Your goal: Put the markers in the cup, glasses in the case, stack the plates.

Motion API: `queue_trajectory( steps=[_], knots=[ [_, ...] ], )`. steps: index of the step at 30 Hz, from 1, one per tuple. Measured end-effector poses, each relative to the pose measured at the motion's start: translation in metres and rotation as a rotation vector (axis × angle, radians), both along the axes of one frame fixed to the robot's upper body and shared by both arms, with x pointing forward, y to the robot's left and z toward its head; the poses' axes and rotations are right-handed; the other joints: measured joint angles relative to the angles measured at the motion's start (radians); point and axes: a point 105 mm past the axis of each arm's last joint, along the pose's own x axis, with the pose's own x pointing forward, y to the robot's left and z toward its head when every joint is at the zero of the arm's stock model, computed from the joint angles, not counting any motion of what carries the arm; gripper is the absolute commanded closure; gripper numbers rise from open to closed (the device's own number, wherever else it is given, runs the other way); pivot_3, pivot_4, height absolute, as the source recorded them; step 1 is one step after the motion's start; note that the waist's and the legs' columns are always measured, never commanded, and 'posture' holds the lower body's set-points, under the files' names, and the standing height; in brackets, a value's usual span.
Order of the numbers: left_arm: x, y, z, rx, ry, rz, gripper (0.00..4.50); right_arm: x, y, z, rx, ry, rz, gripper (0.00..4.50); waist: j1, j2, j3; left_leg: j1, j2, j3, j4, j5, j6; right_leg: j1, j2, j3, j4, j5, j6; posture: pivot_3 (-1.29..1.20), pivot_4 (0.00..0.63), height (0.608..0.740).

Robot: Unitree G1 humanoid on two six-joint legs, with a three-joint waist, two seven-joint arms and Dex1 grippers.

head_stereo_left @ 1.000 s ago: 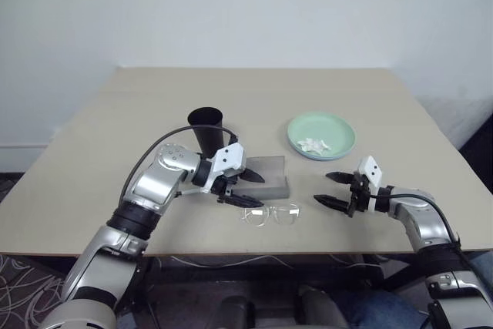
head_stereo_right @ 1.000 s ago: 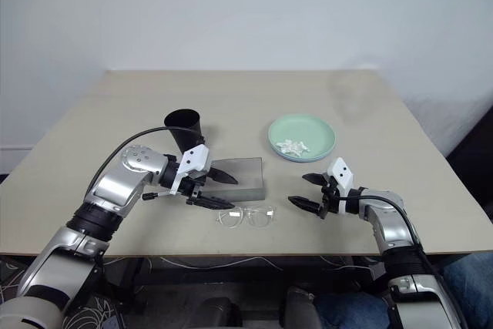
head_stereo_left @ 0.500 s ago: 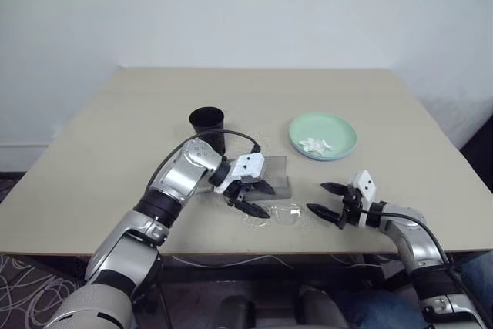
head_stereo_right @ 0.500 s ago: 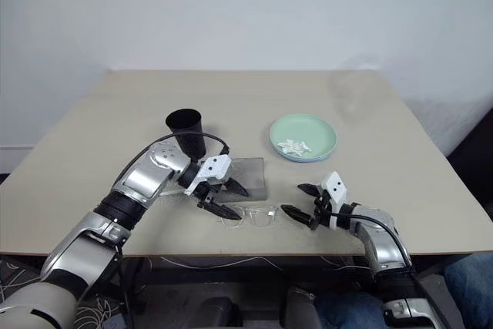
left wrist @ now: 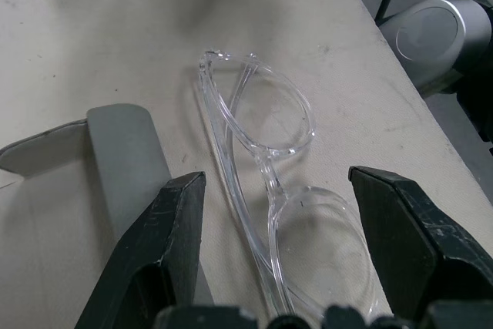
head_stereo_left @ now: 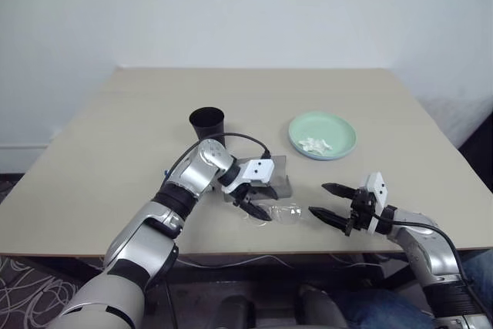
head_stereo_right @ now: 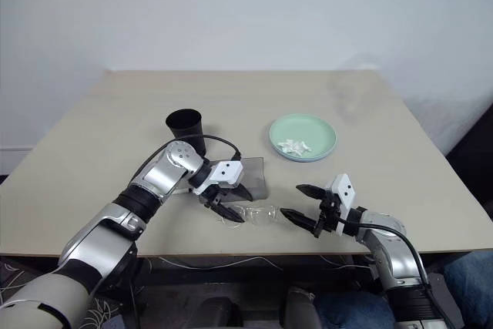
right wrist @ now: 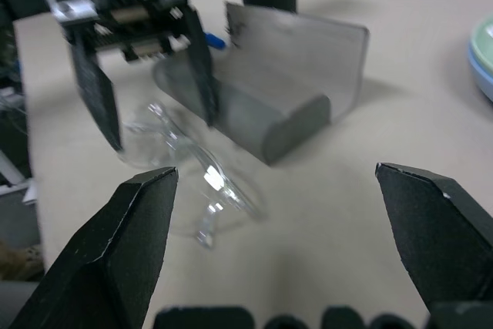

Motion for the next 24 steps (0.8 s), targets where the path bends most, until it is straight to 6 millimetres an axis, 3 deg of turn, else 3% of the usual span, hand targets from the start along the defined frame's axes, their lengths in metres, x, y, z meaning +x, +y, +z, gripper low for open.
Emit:
queue_trajectory(
  steps=[11, 14, 18, 24],
  knots=[
    [0.0030, -0.0063, -0.0048, 0.001, -0.021, -0.007, 1.36, -0.0057, 0.0018, -0.0013, -0.006, 0.013, 0.045, 0.05, 0.000, -0.001, 0.000, 0.000, 0.000, 0.000, 0.003, 0.000, 0.001, 0.001, -0.001, 0.000, 0.000, 0.001, 0.002, 0.00, 0.000, 0.721],
    [0.0036, -0.0069, -0.0053, 0.001, -0.027, -0.004, 1.98, -0.0063, 0.0037, -0.0021, -0.007, 0.016, 0.052, 0.00, 0.000, -0.001, 0.000, 0.000, 0.000, 0.000, 0.003, 0.000, 0.001, 0.001, -0.001, 0.000, 0.000, 0.001, 0.002, 0.00, 0.000, 0.721],
    [0.0038, -0.0055, -0.0070, 0.012, -0.024, 0.000, 3.33, -0.0058, 0.0055, -0.0019, -0.009, 0.014, 0.059, 0.00, 0.000, -0.001, 0.000, -0.001, 0.000, 0.000, 0.003, 0.000, 0.002, 0.001, -0.001, 0.000, 0.000, 0.002, 0.002, 0.00, 0.000, 0.721],
    [0.0035, -0.0044, -0.0052, 0.010, -0.023, -0.006, 3.33, -0.0008, 0.0065, 0.0008, -0.018, 0.000, 0.057, 0.00, 0.000, -0.001, 0.000, -0.001, 0.000, 0.000, 0.003, 0.000, 0.002, 0.001, -0.001, 0.000, -0.001, 0.002, 0.003, 0.00, 0.000, 0.721]
  ],
)
